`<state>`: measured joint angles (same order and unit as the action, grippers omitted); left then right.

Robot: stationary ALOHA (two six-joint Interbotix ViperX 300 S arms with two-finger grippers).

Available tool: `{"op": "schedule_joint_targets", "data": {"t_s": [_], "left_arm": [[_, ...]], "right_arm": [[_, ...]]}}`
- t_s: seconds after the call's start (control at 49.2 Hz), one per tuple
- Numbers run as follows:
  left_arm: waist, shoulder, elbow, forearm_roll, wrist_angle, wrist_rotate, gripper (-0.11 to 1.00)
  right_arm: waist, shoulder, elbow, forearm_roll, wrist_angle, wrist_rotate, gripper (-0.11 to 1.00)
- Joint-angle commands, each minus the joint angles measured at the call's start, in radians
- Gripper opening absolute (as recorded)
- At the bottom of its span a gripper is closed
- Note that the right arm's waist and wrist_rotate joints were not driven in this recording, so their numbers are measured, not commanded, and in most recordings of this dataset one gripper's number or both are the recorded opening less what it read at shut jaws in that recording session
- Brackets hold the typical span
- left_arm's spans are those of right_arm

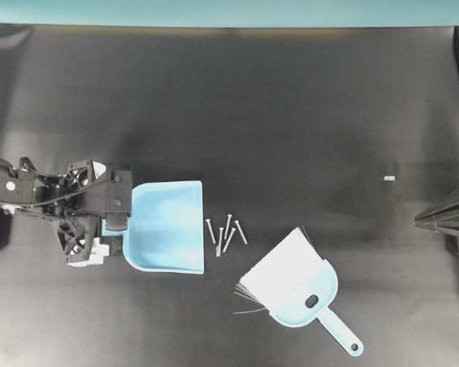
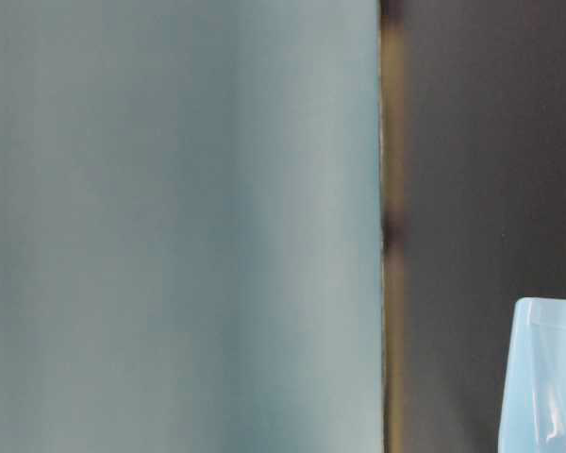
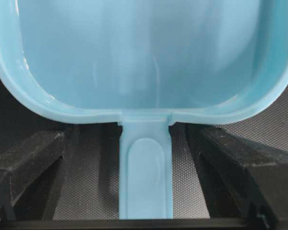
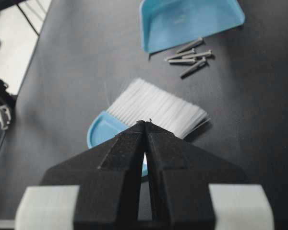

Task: Hold the dustpan with the left arm, while a human hand uses a hand brush to gather screws into the dustpan.
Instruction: 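Close the left gripper on the dustpan handle near the pan, then hold the dustpan steady with the left gripper while screws are brushed in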

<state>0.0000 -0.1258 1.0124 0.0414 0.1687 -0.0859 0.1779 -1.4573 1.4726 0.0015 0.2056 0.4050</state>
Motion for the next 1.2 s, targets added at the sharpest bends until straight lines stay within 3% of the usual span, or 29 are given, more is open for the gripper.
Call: {"op": "schedule_joint_targets", "data": {"t_s": [0.0, 0.163, 0.345, 1.179], "left_arm": [[0.000, -0.002, -0.008, 0.003, -0.012, -0.002, 0.86], [-0.006, -0.002, -0.005, 0.003, -0.014, 0.000, 0.76], [-0.040, -0.003, -0.003, 0.002, -0.048, 0.009, 0.30], [-0.025, -0.015, -0.018, 0.002, -0.055, -0.002, 0.30]], "right_arm": [[0.000, 0.003, -0.006, 0.000, -0.011, 0.000, 0.00], [0.000, 0.003, -0.006, 0.000, -0.011, 0.000, 0.00], [0.000, 0.003, -0.005, 0.000, -0.011, 0.000, 0.00], [0.000, 0.003, -0.006, 0.000, -0.011, -0.002, 0.00]]}}
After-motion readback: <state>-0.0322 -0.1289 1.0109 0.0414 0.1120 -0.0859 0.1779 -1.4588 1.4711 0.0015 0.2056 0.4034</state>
